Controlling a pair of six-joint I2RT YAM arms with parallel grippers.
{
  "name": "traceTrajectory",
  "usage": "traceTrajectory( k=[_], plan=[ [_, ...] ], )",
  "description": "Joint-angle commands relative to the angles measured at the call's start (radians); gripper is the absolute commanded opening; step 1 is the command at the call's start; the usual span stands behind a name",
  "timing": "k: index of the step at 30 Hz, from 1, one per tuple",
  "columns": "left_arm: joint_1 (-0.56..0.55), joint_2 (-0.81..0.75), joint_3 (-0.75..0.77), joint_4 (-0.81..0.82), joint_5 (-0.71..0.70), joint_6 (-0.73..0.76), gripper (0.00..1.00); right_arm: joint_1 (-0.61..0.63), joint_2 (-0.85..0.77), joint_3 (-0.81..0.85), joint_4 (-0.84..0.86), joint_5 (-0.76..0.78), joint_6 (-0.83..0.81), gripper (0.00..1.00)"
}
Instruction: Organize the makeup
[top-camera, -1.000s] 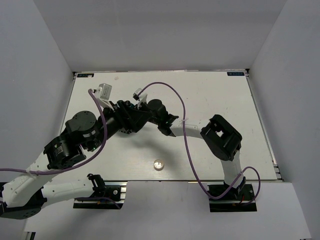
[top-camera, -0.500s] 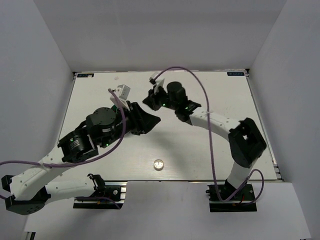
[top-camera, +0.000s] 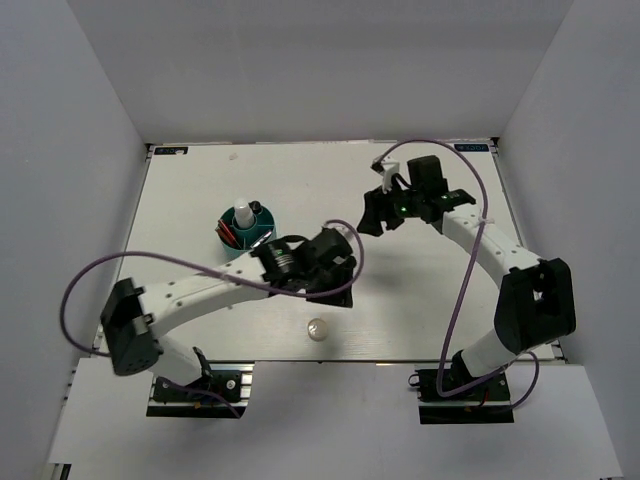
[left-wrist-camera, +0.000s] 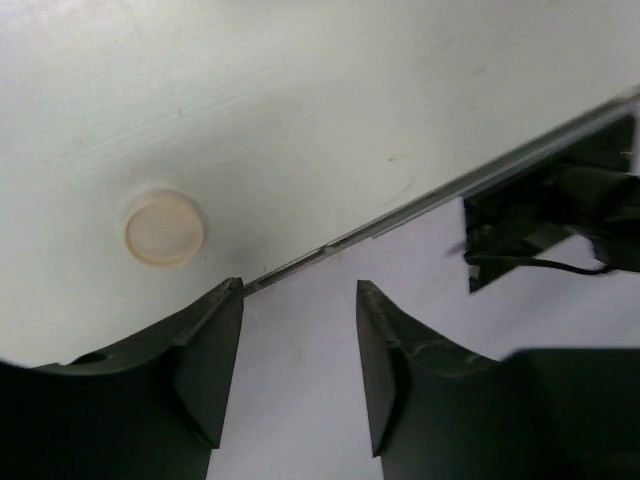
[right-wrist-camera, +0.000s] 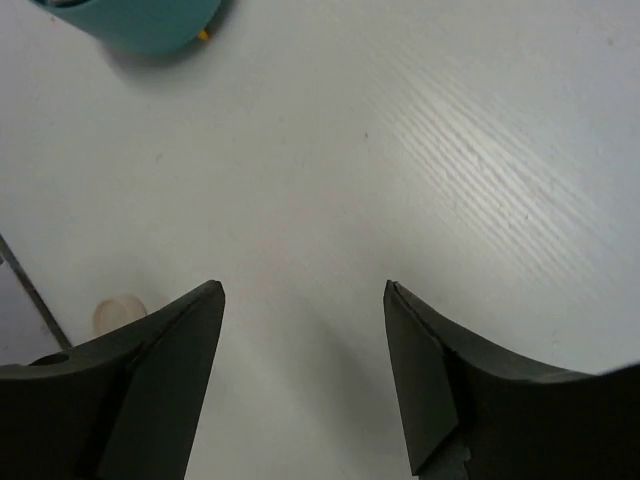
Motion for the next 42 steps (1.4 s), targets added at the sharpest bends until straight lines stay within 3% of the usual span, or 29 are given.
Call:
traceTrajectory(
  k=[1,5,8,17,27,42],
  plan=[
    [-0.032,0.078,0.083,-0.133,0.027,-0.006,0.61,-0.076,-0.075,-0.032,-0.118,-0.121,0.003,0.72],
    [-0.041,0.147,0.065,-0.133,0.018,-0.006,0.76,-0.131,-0.120,-0.100,-0.146,-0.187,-0.047,0.85],
    [-0.061,0.213,0.060,-0.141,0.004,-0.003,0.77,-0.153,-0.135,-0.129,-0.174,-0.219,-0.076,0.89],
    [-0.061,0.344,0.062,-0.134,-0.070,0.053,0.77,-0.197,-0.176,-0.189,-0.158,-0.241,-0.082,0.89],
    [-0.042,0.276,0.017,-0.115,-0.168,0.087,0.75,-0.208,-0.190,-0.227,-0.154,-0.249,-0.089,0.89],
    [-0.033,0.328,-0.027,-0.081,-0.163,0.133,0.77,-0.214,-0.199,-0.255,-0.163,-0.239,-0.102,0.89]
  ],
)
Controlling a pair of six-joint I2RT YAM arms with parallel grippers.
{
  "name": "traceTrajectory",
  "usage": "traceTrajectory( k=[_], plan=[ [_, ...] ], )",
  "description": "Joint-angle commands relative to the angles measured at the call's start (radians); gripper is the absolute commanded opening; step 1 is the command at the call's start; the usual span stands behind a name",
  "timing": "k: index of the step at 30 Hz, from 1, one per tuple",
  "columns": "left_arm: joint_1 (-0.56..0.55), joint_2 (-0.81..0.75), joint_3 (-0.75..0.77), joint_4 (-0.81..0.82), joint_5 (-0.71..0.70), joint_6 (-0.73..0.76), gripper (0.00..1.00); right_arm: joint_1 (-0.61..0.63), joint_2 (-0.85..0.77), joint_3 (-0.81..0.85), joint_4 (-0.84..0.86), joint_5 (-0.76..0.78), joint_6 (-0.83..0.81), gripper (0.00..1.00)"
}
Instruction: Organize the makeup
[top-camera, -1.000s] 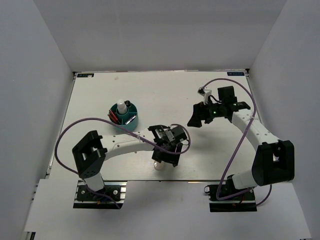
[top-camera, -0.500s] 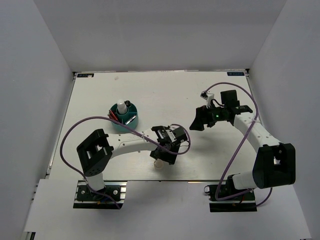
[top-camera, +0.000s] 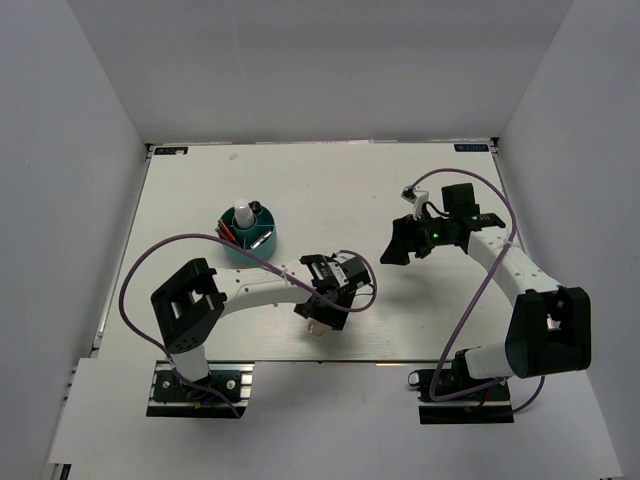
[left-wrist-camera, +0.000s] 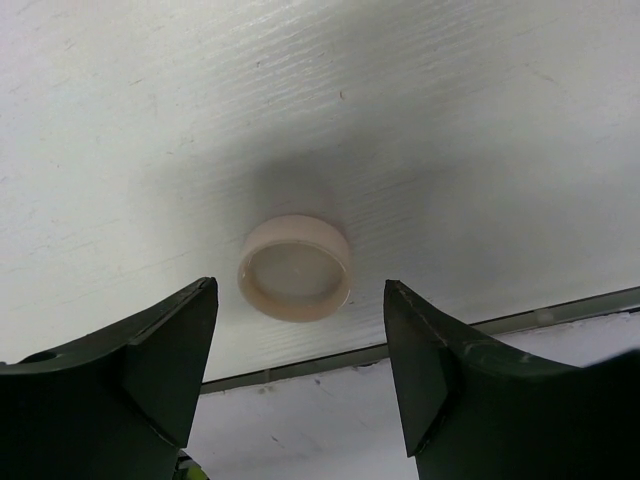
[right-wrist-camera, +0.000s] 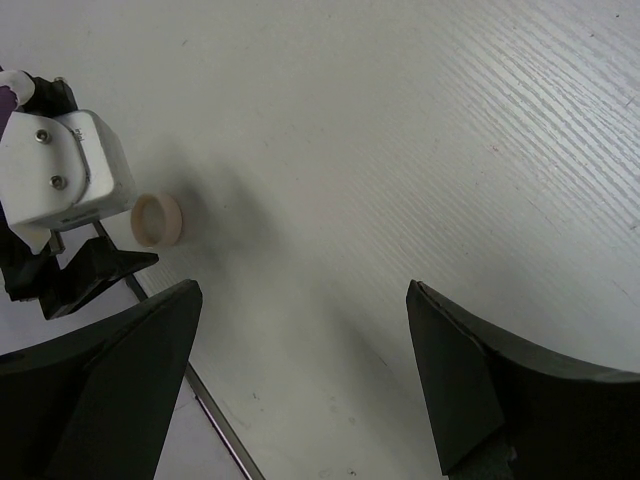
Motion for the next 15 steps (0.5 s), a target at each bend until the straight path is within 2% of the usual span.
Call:
traceTrajectory(
  k=[1,15],
  plan=[
    [0.007,0.001,0.001,0.026,-0.006,0.026,0.77,-0.006,-0.034,-0.009,0.003,-0.019,-0.014,0.89],
    [0.016,0.018,-0.059,0.072,0.029,0.033,0.76,-0.011,-0.034,-0.015,-0.002,-0.019,-0.017,0.89]
  ],
)
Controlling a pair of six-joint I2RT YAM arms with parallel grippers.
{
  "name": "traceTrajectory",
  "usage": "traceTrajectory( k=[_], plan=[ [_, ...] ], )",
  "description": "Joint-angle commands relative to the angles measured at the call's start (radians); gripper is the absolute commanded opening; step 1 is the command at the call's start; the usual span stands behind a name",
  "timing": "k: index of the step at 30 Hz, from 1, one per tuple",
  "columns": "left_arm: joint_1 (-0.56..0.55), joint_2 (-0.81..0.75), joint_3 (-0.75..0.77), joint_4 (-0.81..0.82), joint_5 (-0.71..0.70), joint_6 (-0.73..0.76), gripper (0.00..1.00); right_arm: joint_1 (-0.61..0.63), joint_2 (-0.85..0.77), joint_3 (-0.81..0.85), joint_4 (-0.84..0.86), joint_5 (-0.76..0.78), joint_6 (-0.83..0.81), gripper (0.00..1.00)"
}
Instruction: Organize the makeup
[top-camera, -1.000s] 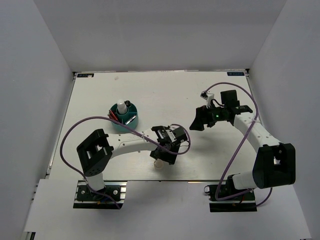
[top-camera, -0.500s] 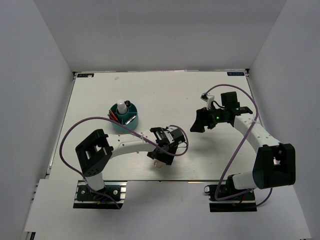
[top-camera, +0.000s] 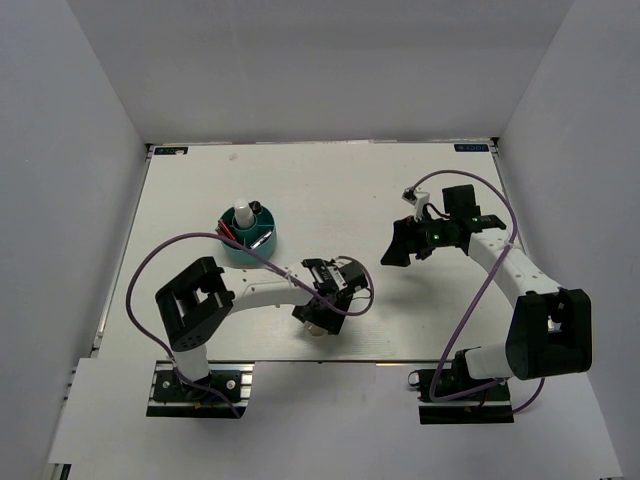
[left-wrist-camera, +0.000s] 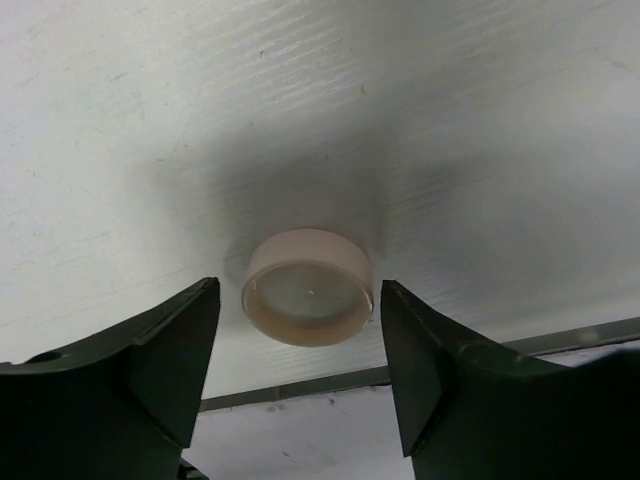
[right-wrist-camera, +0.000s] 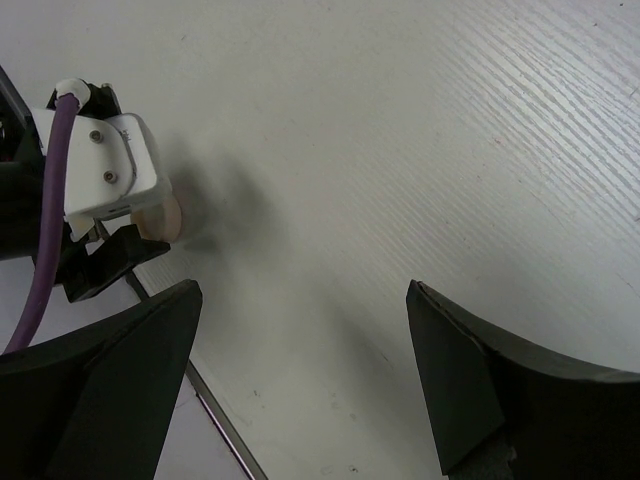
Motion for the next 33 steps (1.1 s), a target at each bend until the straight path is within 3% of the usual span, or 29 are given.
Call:
traceTrajectory(
  k=[1,7,18,26,33],
  plan=[
    [0.007,-0.011,-0.023,0.029,0.017,0.004,0.74,-0.006,-0.023,-0.001,-0.002,-0.021,-0.016,0.89],
    [0.007,-0.018,-0.050,0.055,0.026,0.001,0.70,-0.007,-0.021,-0.001,-0.004,-0.022,-0.018,0.89],
    [0.007,-0.090,-0.065,0.117,0.029,-0.004,0.45,-0.007,-0.015,0.002,-0.024,-0.042,-0.038,0.89],
    [0.007,-0.325,-0.082,0.206,-0.040,-0.011,0.44,0.003,0.074,0.057,-0.160,-0.235,-0.093,0.88],
    [0.016,-0.511,-0.091,0.218,-0.168,-0.016,0.43,0.078,0.143,0.172,-0.286,-0.292,-0.170,0.79]
  ],
)
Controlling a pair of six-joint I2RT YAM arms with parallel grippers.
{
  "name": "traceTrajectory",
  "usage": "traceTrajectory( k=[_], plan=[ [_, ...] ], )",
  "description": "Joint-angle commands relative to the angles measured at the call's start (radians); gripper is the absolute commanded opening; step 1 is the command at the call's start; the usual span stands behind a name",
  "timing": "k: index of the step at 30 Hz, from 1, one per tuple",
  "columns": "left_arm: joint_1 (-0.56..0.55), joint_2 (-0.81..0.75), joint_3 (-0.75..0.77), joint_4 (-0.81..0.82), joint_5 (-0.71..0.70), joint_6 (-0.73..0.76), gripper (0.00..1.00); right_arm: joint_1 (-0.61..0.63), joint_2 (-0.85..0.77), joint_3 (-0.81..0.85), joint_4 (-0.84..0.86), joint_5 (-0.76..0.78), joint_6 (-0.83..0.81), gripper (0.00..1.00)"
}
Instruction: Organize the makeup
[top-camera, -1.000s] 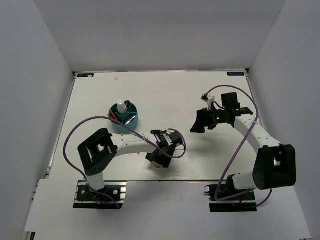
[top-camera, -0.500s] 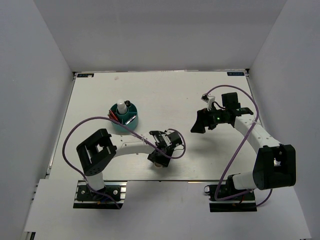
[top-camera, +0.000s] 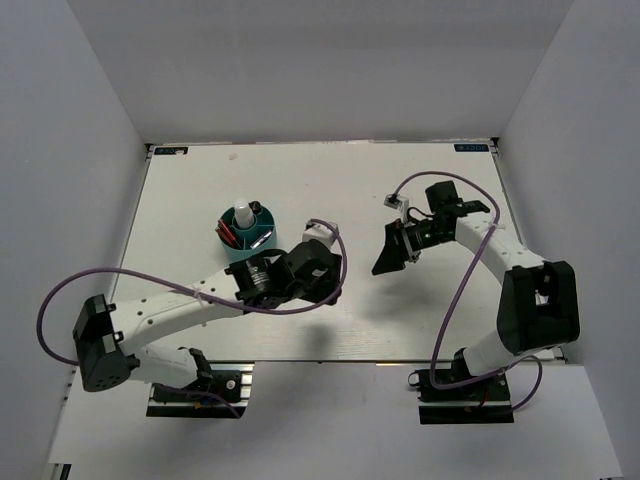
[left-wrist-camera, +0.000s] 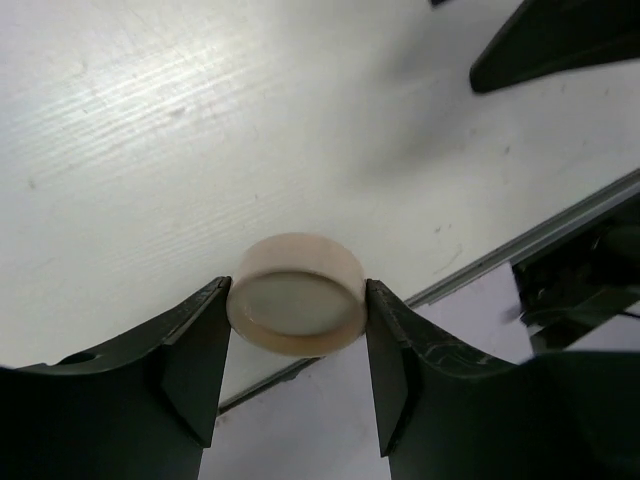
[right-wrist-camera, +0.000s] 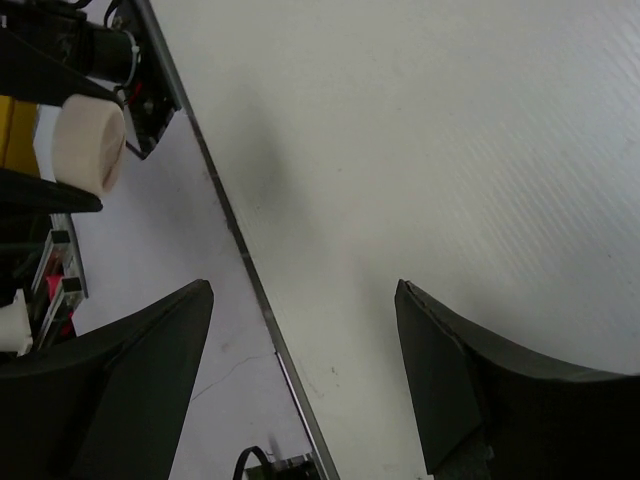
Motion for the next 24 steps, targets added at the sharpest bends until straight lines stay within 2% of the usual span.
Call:
traceTrajectory(
  k=[1,7,12,24],
  plan=[
    [0.013,-0.056,0.003,-0.009,-0.115,-0.026,0.43,0.040,-0.001,0.078,-0.064,-0.074,-0.027,0.78],
    [0.013,-0.043,0.024,-0.035,-0.120,-0.028,0.43,0.118,0.051,0.202,-0.038,-0.115,0.099,0.76],
    [0.022,-0.032,0.027,-0.011,-0.086,-0.009,0.43,0.184,0.114,0.296,-0.119,-0.132,0.097,0.78],
    [0.022,-0.012,0.047,0.031,-0.026,0.028,0.43,0.279,0.184,0.340,-0.131,-0.117,0.093,0.79]
  ],
)
